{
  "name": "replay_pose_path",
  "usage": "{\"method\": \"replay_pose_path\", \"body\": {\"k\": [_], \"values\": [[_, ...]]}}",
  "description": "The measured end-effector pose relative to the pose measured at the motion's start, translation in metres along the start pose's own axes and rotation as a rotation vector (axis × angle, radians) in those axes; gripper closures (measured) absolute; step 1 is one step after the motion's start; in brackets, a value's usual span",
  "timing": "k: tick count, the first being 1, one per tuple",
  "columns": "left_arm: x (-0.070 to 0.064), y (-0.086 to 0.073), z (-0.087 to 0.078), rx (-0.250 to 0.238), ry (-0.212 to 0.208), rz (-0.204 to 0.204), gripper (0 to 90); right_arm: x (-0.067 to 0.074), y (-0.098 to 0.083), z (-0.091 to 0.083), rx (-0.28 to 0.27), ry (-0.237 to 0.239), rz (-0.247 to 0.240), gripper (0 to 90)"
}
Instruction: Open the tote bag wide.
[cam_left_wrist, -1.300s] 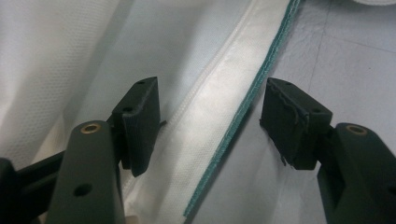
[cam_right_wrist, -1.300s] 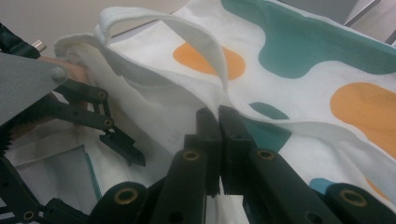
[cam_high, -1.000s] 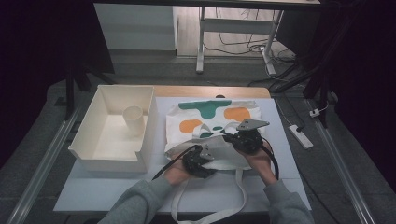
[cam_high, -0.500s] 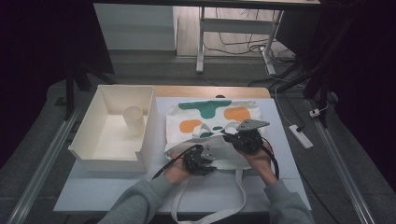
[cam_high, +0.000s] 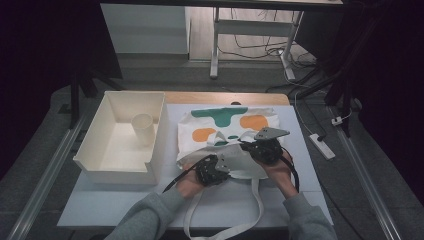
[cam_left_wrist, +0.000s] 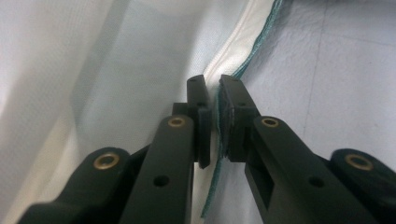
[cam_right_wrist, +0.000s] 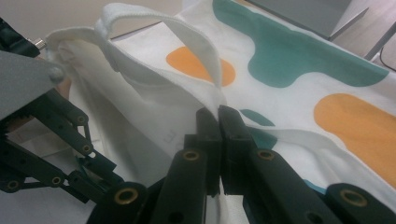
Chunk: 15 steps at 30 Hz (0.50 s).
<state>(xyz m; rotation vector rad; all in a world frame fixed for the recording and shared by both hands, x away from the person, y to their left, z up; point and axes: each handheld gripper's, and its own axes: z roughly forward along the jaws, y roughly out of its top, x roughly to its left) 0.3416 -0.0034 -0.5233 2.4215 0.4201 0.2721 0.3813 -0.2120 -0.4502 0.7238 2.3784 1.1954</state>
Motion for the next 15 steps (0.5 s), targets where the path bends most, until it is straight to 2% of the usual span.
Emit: {"method": "replay_pose_path", "body": {"k": [2,5,9,15], "values": [[0.000,0.000,-0.003,-0.010,-0.025,-0.008,84.0,-0.001,0.000,-0.001,-0.009,-0.004,-0.001,87.8],[-0.002,0.001,-0.010,-0.026,-0.039,0.003,84.3,-0.002,0.001,-0.004,-0.012,-0.010,-0.001,87.8],[-0.004,0.001,-0.018,-0.052,-0.084,0.004,85.9,-0.003,0.003,-0.008,-0.019,-0.021,0.000,87.8],[-0.005,-0.001,-0.020,-0.056,-0.081,0.008,85.8,-0.003,0.003,-0.010,-0.024,-0.024,0.005,87.8]]}}
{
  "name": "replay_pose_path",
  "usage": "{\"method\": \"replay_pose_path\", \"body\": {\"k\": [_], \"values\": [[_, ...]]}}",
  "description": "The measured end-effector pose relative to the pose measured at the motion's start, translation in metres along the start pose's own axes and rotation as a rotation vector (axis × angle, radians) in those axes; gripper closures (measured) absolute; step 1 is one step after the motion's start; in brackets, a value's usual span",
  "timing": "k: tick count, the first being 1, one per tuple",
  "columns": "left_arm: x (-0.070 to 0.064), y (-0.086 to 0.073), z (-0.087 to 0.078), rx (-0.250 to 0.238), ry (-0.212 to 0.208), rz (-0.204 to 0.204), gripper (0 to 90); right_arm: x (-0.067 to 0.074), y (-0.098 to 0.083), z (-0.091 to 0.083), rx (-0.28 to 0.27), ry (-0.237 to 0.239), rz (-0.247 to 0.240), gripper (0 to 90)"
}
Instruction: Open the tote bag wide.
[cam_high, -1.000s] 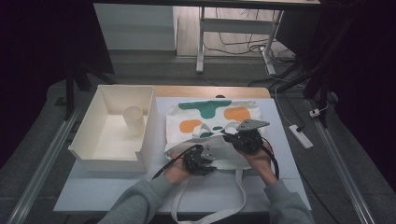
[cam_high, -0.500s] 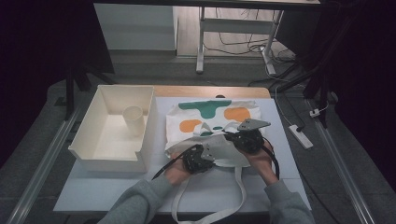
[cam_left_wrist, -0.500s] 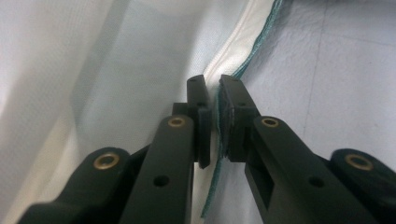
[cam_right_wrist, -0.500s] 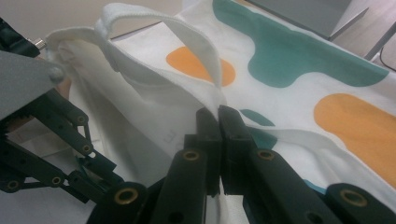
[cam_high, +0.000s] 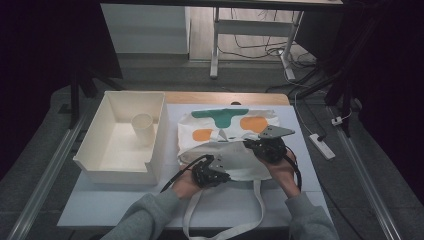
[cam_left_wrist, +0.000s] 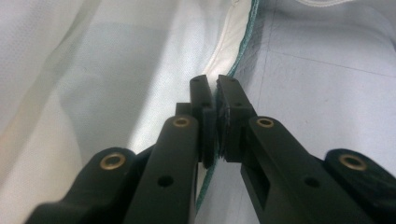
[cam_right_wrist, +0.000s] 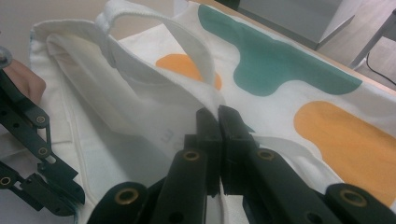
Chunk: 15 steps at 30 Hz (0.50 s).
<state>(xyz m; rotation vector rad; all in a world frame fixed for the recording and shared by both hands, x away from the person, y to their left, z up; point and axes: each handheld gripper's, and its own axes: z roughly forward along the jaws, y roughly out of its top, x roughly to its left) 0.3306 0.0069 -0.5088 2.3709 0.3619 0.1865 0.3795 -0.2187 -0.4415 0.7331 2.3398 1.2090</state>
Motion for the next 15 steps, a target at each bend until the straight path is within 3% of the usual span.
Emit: {"method": "replay_pose_path", "body": {"k": [7,15], "values": [[-0.007,0.000,-0.012,-0.022,-0.019,0.004,85.7,0.000,0.004,-0.006,-0.013,-0.005,-0.003,87.8],[-0.030,-0.006,-0.036,-0.045,-0.071,0.024,85.7,0.000,0.011,-0.015,-0.032,-0.025,0.002,87.8]]}}
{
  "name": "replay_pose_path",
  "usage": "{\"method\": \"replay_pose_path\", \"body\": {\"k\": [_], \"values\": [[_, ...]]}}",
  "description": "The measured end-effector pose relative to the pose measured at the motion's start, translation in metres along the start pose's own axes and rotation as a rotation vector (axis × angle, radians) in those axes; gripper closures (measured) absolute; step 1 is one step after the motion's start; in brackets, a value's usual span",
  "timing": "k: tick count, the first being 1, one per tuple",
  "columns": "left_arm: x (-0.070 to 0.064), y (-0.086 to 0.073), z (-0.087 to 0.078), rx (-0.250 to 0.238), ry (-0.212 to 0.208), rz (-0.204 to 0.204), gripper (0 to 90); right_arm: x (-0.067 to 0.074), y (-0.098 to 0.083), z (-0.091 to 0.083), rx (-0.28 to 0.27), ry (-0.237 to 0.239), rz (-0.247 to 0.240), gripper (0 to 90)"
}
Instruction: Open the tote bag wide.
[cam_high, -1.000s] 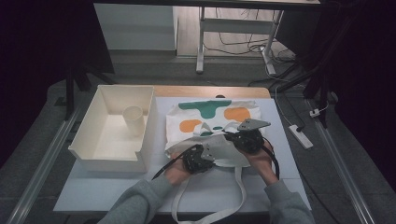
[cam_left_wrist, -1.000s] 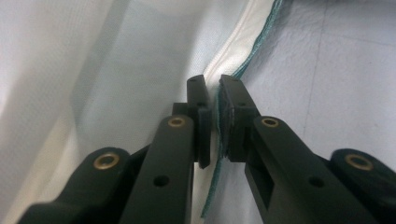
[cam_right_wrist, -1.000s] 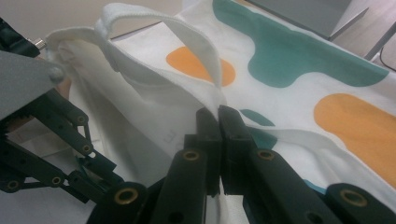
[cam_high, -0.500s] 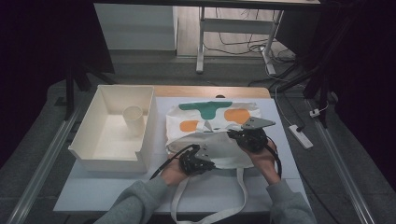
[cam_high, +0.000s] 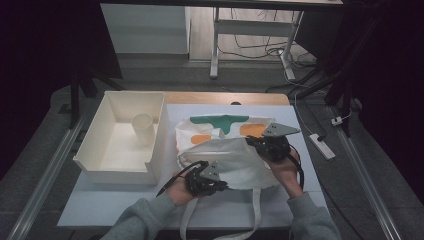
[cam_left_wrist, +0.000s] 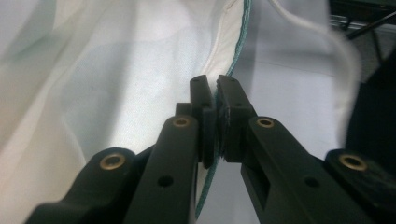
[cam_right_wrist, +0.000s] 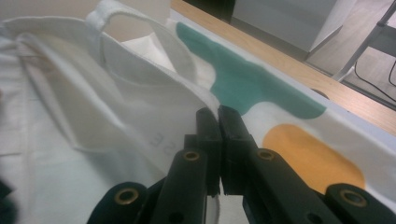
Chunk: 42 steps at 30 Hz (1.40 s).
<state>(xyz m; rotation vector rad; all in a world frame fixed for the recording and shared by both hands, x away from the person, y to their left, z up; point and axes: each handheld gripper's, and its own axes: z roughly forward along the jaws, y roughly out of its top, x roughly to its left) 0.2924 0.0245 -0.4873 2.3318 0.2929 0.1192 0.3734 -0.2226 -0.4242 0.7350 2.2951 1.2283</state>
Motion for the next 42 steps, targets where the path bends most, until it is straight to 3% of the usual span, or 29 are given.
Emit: {"method": "replay_pose_path", "body": {"k": [7,18,26,28,30,34,37,42], "values": [[-0.013,-0.004,-0.010,-0.008,-0.024,0.010,85.7,-0.008,0.000,0.008,0.008,-0.021,0.023,87.8],[-0.009,-0.008,-0.007,0.011,-0.046,0.002,85.6,-0.030,-0.009,0.039,0.057,-0.063,0.058,87.8],[-0.008,-0.008,-0.004,0.025,-0.053,0.002,85.6,-0.061,-0.008,0.053,0.049,-0.137,0.106,87.9],[-0.008,-0.008,-0.003,0.026,-0.055,0.002,85.6,-0.068,-0.011,0.060,0.066,-0.159,0.103,87.9],[-0.008,-0.008,-0.003,0.028,-0.054,0.004,85.6,-0.076,-0.020,0.071,0.092,-0.156,0.131,87.9],[-0.007,-0.008,-0.002,0.027,-0.055,0.003,85.5,-0.078,-0.030,0.085,0.132,-0.156,0.147,87.9],[-0.006,-0.008,-0.001,0.027,-0.058,0.000,85.4,-0.075,-0.037,0.097,0.177,-0.163,0.130,87.9],[-0.006,-0.008,0.000,0.027,-0.060,-0.006,85.1,-0.074,-0.037,0.095,0.173,-0.154,0.139,87.6]]}}
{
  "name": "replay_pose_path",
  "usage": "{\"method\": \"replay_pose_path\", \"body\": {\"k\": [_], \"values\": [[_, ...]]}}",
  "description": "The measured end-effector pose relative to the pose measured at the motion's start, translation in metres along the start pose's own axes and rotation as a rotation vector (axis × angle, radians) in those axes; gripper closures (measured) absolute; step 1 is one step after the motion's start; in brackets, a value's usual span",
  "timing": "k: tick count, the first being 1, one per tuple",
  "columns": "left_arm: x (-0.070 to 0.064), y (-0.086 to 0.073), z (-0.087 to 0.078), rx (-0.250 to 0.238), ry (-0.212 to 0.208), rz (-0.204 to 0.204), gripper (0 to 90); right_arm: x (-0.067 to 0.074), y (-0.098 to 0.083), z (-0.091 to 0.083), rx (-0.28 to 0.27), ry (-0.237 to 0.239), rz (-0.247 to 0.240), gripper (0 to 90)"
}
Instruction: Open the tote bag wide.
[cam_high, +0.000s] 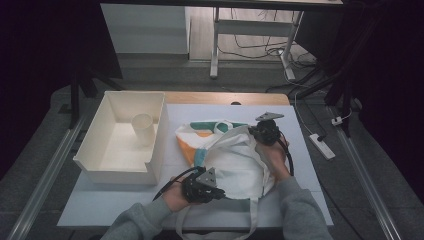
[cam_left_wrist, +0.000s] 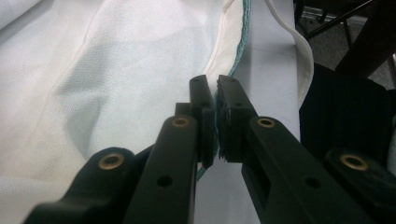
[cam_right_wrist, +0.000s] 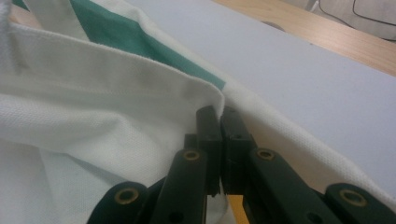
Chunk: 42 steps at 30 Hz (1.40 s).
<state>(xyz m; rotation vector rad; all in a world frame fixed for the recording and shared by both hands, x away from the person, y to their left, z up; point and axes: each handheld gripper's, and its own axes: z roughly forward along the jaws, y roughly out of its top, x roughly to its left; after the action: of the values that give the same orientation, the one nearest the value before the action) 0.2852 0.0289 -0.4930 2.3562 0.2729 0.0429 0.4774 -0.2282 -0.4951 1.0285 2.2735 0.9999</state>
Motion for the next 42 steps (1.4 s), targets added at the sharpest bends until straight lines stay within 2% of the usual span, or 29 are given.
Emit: {"method": "replay_pose_path", "body": {"k": [3,7,10,14,15,17,22,24,27,29,36,38,42], "values": [[0.000,0.000,0.001,-0.008,0.006,-0.004,83.9,0.001,0.001,-0.003,-0.006,0.011,0.005,85.2],[0.000,0.000,0.001,-0.021,0.010,-0.009,80.2,0.002,0.006,-0.017,-0.057,0.064,0.053,68.4],[-0.002,0.001,-0.003,-0.054,0.030,-0.014,68.7,0.007,0.010,-0.034,-0.101,0.058,0.039,57.7],[-0.001,0.001,-0.013,-0.105,0.064,-0.059,54.7,0.012,0.012,-0.057,-0.157,0.077,0.056,51.0],[-0.001,0.001,-0.015,-0.119,0.070,-0.068,53.0,0.014,0.011,-0.063,-0.161,0.077,0.048,49.7],[-0.002,0.003,-0.020,-0.136,0.084,-0.071,50.6,0.018,0.009,-0.071,-0.165,0.075,0.041,48.3],[-0.003,0.007,-0.038,-0.180,0.160,-0.083,44.2,0.033,0.000,-0.098,-0.167,0.077,-0.004,46.2],[0.000,0.007,-0.046,-0.193,0.196,-0.106,41.6,0.036,-0.004,-0.108,-0.173,0.093,0.002,45.9],[0.005,0.006,-0.057,-0.220,0.237,-0.151,39.1,0.041,-0.010,-0.117,-0.170,0.097,-0.017,45.6],[0.008,0.006,-0.064,-0.234,0.261,-0.167,37.9,0.044,-0.014,-0.123,-0.169,0.100,-0.027,45.6],[0.019,0.011,-0.086,-0.267,0.324,-0.206,36.8,0.050,-0.023,-0.132,-0.159,0.119,-0.040,45.4],[0.024,0.015,-0.092,-0.266,0.355,-0.220,36.6,0.051,-0.025,-0.133,-0.160,0.122,-0.038,45.4],[0.038,0.022,-0.097,-0.253,0.385,-0.254,35.7,0.052,-0.025,-0.135,-0.161,0.126,-0.042,45.4]]}}
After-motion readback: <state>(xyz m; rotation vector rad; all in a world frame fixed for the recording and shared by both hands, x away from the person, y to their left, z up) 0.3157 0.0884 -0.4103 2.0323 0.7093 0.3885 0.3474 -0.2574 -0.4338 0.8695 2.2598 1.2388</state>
